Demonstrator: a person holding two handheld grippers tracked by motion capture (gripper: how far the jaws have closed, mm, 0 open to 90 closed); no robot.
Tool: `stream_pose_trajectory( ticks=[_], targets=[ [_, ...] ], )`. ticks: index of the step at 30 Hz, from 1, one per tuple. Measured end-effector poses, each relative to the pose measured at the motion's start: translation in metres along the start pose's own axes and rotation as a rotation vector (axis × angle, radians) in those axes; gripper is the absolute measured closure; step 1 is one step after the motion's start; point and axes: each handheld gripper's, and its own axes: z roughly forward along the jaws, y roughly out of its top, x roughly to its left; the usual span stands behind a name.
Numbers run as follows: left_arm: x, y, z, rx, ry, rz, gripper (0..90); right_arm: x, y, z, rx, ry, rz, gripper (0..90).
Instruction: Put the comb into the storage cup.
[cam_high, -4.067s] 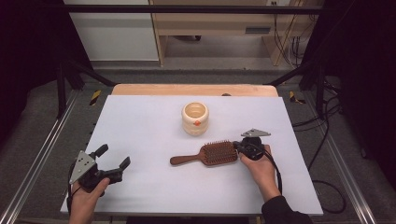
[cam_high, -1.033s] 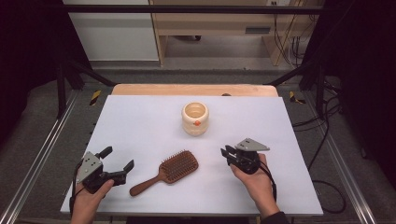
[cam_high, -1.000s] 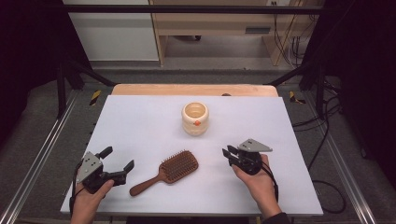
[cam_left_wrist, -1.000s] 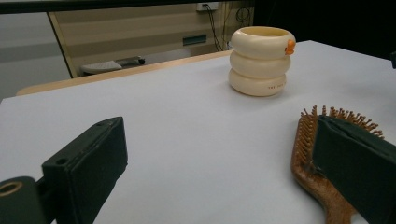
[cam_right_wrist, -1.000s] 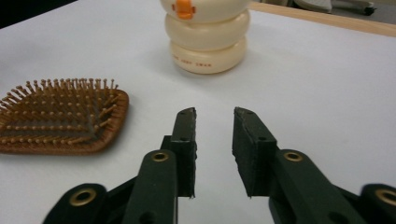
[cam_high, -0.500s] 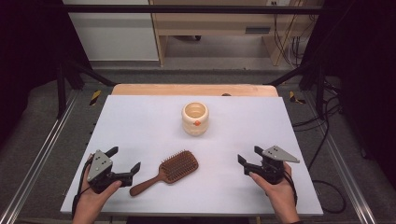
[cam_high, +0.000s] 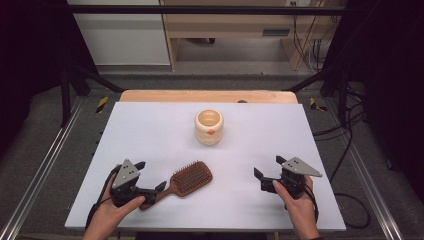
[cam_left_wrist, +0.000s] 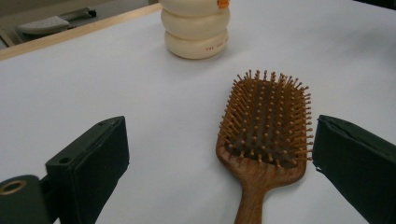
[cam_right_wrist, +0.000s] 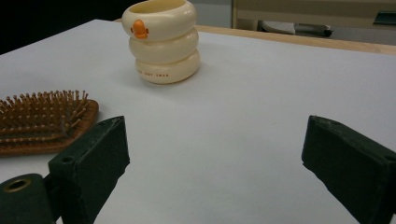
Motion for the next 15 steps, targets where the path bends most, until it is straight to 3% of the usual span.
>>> stream_pose_trajectory(
  ticks=[15],
  targets=[
    [-0.02, 0.0, 0.017, 0.149, -0.054, 0.108, 4.2, -0.004, -0.003, 0.0, 0.003, -0.01, 0.007, 7.7]
  ],
)
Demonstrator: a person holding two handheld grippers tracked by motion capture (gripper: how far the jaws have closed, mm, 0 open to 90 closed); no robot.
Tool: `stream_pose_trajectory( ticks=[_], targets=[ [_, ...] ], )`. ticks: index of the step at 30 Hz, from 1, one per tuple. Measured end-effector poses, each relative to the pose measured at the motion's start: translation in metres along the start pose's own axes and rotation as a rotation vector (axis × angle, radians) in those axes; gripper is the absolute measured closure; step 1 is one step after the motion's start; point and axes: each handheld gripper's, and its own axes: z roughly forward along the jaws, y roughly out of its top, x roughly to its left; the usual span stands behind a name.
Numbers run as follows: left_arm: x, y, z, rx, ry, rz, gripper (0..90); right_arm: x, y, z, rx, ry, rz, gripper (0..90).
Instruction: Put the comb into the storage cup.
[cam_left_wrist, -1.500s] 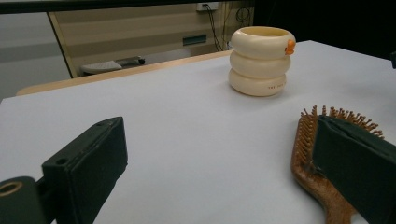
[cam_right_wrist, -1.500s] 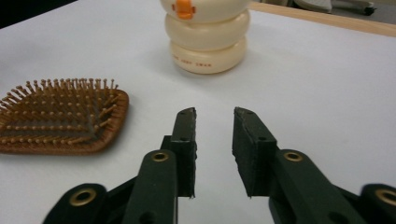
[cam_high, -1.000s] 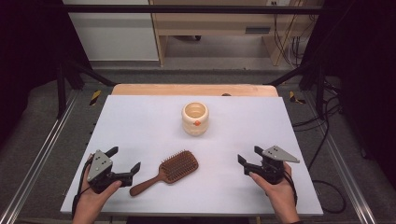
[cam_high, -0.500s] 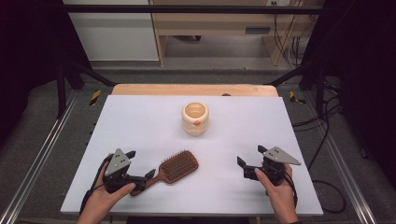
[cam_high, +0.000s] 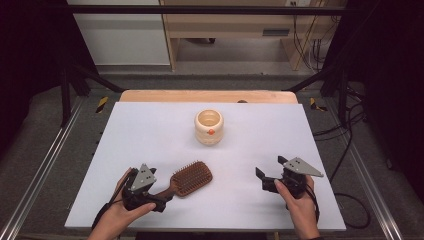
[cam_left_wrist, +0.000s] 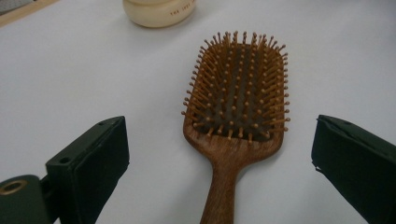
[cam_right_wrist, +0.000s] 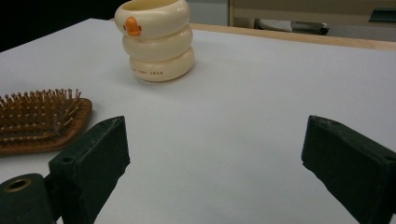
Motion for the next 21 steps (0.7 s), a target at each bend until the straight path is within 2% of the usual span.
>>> stream_pose_trajectory(
  ticks=[7, 17, 19, 21],
  targets=[
    [-0.002, -0.001, 0.008, 0.091, -0.019, 0.048, 4.2, 0.001, -0.001, 0.001, 0.009, 0.0, -0.004, 7.6],
    [0.002, 0.001, 0.018, 0.176, -0.046, 0.053, 4.6, 0.0, -0.002, 0.003, 0.017, -0.003, -0.009, 7.6],
    [0.004, 0.001, 0.019, 0.181, -0.036, 0.053, 5.6, 0.0, -0.002, 0.003, 0.02, -0.001, -0.009, 7.6],
    [0.006, 0.001, 0.02, 0.184, -0.05, 0.043, 6.8, 0.0, -0.002, 0.003, 0.021, -0.002, -0.007, 7.6]
  ],
)
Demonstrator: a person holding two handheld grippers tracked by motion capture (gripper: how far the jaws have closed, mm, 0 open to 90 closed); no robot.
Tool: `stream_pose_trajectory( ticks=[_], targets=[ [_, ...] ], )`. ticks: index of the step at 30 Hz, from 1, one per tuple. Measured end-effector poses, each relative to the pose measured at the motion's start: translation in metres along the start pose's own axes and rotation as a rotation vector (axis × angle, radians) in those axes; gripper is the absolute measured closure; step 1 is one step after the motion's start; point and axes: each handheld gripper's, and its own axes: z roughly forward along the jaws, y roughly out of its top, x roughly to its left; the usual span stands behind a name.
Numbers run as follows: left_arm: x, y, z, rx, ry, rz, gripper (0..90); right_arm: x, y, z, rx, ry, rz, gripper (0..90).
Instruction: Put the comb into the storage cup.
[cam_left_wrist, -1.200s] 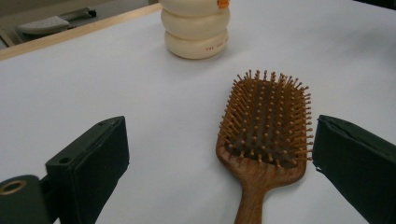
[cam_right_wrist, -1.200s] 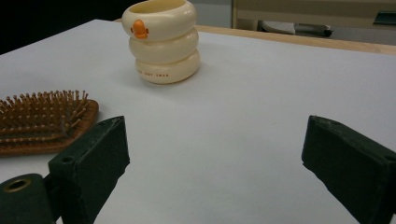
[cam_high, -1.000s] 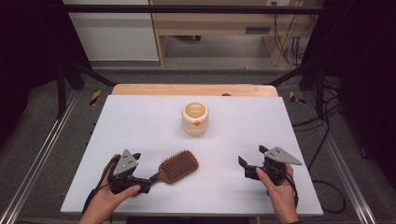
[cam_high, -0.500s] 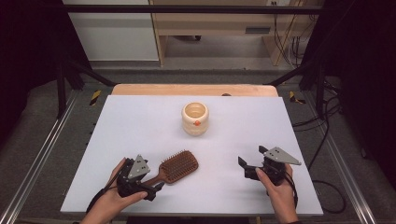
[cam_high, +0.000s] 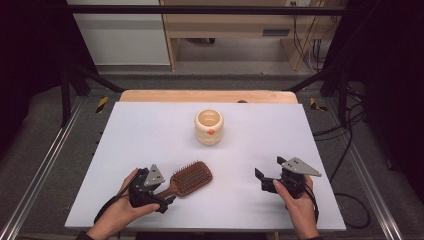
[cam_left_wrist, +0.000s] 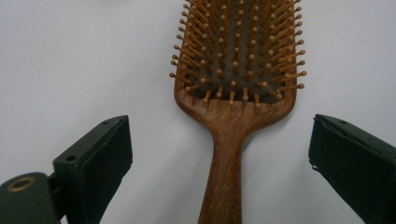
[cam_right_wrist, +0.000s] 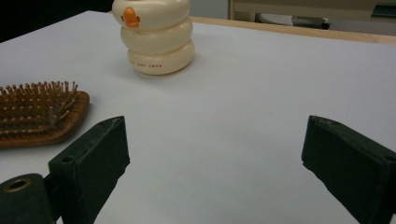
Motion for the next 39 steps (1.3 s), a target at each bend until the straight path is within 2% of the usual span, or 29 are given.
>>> stream_pose_trajectory(
  ticks=[5, 15, 24, 27, 29, 32, 39],
  targets=[
    [0.005, 0.002, 0.002, 0.014, -0.013, -0.013, 9.1, 0.0, 0.0, 0.0, 0.002, 0.002, -0.002, 7.6],
    [0.007, 0.01, 0.009, 0.089, -0.043, 0.017, 15.3, -0.001, -0.001, 0.001, 0.011, 0.005, 0.002, 8.1],
    [0.006, 0.01, 0.016, 0.176, -0.096, 0.045, 27.1, -0.001, -0.001, 0.001, 0.014, 0.008, 0.003, 8.1],
    [0.006, 0.009, 0.017, 0.211, -0.098, 0.065, 33.0, 0.0, -0.002, 0.002, 0.021, 0.013, -0.003, 8.1],
    [0.007, 0.009, 0.017, 0.217, -0.103, 0.061, 39.5, 0.0, -0.002, 0.003, 0.021, 0.013, -0.004, 8.2],
    [0.009, 0.01, 0.017, 0.231, -0.114, 0.058, 44.4, 0.001, -0.002, 0.003, 0.021, 0.013, -0.002, 8.3],
    [0.012, 0.011, 0.019, 0.266, -0.127, 0.067, 52.0, 0.0, -0.002, 0.002, 0.023, 0.018, -0.001, 8.8]
  ],
)
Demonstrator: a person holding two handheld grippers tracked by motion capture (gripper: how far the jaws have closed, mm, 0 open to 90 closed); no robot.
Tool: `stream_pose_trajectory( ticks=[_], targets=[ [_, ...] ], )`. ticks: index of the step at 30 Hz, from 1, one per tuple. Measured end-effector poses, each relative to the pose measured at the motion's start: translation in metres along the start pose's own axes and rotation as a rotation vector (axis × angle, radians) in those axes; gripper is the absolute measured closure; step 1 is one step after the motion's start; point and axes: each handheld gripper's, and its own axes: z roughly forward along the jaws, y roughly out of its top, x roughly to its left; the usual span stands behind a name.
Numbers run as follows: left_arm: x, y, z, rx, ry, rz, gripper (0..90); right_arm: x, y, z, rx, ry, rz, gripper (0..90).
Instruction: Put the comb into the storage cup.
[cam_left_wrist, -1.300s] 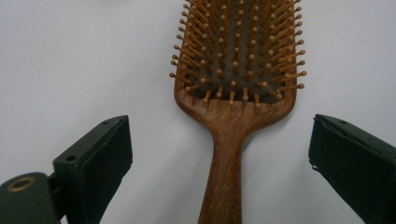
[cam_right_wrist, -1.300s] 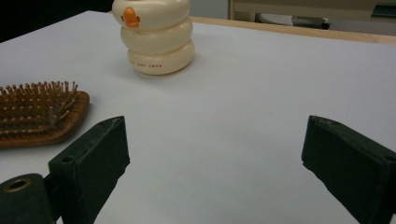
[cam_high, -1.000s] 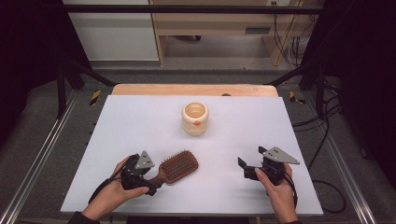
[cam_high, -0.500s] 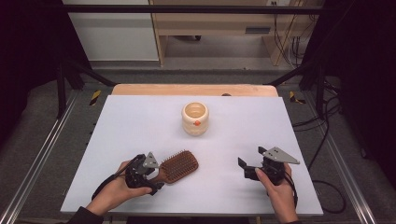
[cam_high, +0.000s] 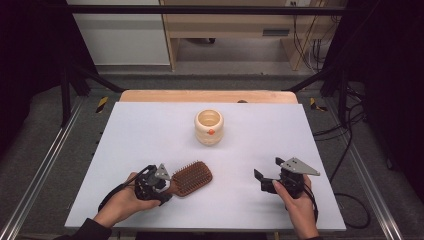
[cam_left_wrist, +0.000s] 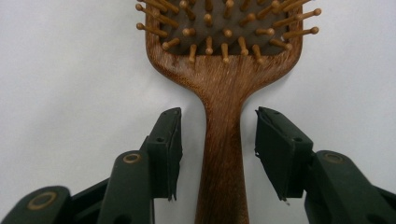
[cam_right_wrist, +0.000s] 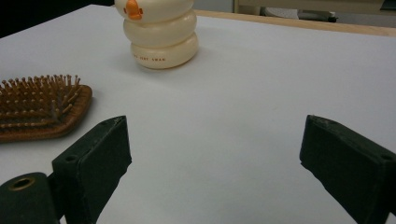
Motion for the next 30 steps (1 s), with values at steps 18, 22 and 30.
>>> stream_pose_trajectory(
  ticks=[18, 22, 30],
  targets=[
    [0.003, 0.007, 0.003, 0.045, -0.023, 0.016, 65.7, 0.0, -0.001, 0.001, 0.005, 0.006, 0.003, 9.2],
    [0.001, 0.01, 0.003, 0.062, -0.02, 0.033, 69.5, 0.0, -0.001, 0.001, 0.006, 0.006, 0.003, 9.2],
    [0.0, 0.012, 0.004, 0.078, -0.022, 0.013, 71.7, 0.001, -0.001, 0.001, 0.013, 0.01, -0.002, 9.2]
  ],
)
